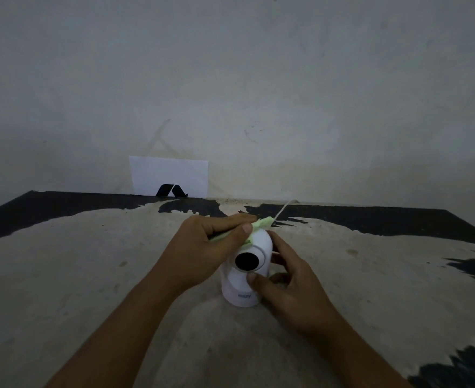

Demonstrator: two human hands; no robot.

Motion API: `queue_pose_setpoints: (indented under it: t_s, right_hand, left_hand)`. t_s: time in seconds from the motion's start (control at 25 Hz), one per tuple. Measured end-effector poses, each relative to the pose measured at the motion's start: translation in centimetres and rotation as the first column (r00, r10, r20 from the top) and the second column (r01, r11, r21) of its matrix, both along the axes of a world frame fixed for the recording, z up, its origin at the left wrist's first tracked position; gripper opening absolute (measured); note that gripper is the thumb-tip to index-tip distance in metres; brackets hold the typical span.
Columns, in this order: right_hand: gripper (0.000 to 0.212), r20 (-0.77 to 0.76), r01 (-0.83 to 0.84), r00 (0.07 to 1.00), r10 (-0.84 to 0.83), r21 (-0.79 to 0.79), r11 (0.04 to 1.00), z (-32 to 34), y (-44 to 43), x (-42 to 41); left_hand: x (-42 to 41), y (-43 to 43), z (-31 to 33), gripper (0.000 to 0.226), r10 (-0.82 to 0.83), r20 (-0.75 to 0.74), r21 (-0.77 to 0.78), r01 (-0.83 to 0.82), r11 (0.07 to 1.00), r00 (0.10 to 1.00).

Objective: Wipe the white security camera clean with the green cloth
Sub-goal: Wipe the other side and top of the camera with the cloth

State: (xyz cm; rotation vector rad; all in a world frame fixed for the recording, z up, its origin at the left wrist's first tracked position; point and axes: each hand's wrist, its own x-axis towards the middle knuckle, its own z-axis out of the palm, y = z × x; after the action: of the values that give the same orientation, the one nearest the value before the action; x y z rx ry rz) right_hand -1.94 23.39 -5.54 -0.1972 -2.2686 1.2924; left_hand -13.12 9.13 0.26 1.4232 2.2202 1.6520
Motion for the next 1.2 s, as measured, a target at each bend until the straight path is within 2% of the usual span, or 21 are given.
queue_pose_setpoints:
  t_s: [0.16,0.24,0.32,0.4,0.52,0.6,0.64,0.68,0.76,0.84,0.92,0.96,1.0,1.08,1.2]
  right_hand:
    - [0.068,0.002,0.003,1.000,-0.003,0.006,1.000,-0.1,0.0,-0.1]
    - [0.069,0.003,0.000,1.000,0.000,-0.003,1.000,-0.1,0.0,-0.1]
    - [0.067,0.001,-0.003,1.000,0.003,-0.004,1.000,0.0,0.0,-0.1]
    - [0.065,-0.004,-0.007,1.000,0.007,-0.005,1.000,0.2,-0.2,0.0]
    - [0.067,-0.009,0.006,1.000,-0.006,-0.008,1.000,0.1,-0.3,0.1]
    - [0.068,-0.004,0.014,1.000,-0.014,0.002,1.000,0.1,-0.2,0.2]
    - [0.068,-0.003,0.014,1.000,-0.014,0.004,1.000,0.1,-0.2,0.2]
    - [0.069,-0.003,0.013,1.000,-0.013,0.003,1.000,0.0,-0.1,0.1]
    - [0.069,-0.004,0.013,1.000,-0.013,-0.006,1.000,0.1,-0.1,0.1]
    - [0.069,-0.002,0.012,1.000,-0.012,-0.010,1.000,0.1,-0.2,0.0]
    - [0.069,0.001,0.017,1.000,-0.017,-0.002,1.000,0.1,-0.2,0.0]
    - [0.069,0.001,0.017,1.000,-0.017,0.003,1.000,0.1,-0.2,0.1]
    - [0.069,0.000,0.017,1.000,-0.017,0.007,1.000,0.1,-0.2,0.1]
    - [0.068,0.003,0.019,1.000,-0.019,0.007,1.000,0.1,-0.2,0.0]
    - [0.068,0.005,0.030,1.000,-0.030,0.023,0.999,0.1,-0.3,0.1]
  left_hand:
    - [-1.1,0.0,0.0,0.039,0.081,0.184,-0.181,-0.047,0.982,0.980]
    - [-1.1,-0.1,0.3,0.036,0.051,0.166,-0.152,-0.025,0.988,0.985]
    - [-0.3,-0.3,1.0,0.027,-0.077,0.077,-0.072,0.083,0.994,0.994]
    - [-0.2,-0.1,1.0,0.027,-0.159,0.000,-0.066,0.159,0.985,0.987]
    - [-1.2,-0.1,-0.2,0.025,-0.019,0.041,-0.108,0.024,0.994,0.999]
    - [-1.7,-0.3,-0.7,0.036,0.086,0.093,-0.131,-0.073,0.989,0.992]
    - [-1.5,-0.4,-0.5,0.039,0.086,0.119,-0.108,-0.073,0.991,0.989]
    - [-1.3,-0.4,-0.3,0.033,0.039,0.114,-0.082,-0.030,0.996,0.993]
    - [-0.6,-0.2,0.4,0.028,-0.084,0.055,-0.057,0.088,0.995,0.995]
    - [-0.6,-0.1,0.1,0.039,-0.082,0.063,-0.049,0.085,0.995,0.995]
    - [-1.3,0.2,-0.5,0.067,0.027,0.113,-0.076,-0.018,0.997,0.993]
    - [-1.4,0.2,-0.7,0.071,0.050,0.124,-0.090,-0.040,0.995,0.991]
    - [-1.3,0.1,-0.8,0.064,0.051,0.120,-0.078,-0.041,0.996,0.991]
    - [-0.4,0.1,-0.6,0.033,0.000,0.124,-0.015,0.002,1.000,0.992]
    - [0.7,-0.2,-1.6,0.031,0.030,0.174,0.097,-0.047,0.994,0.984]
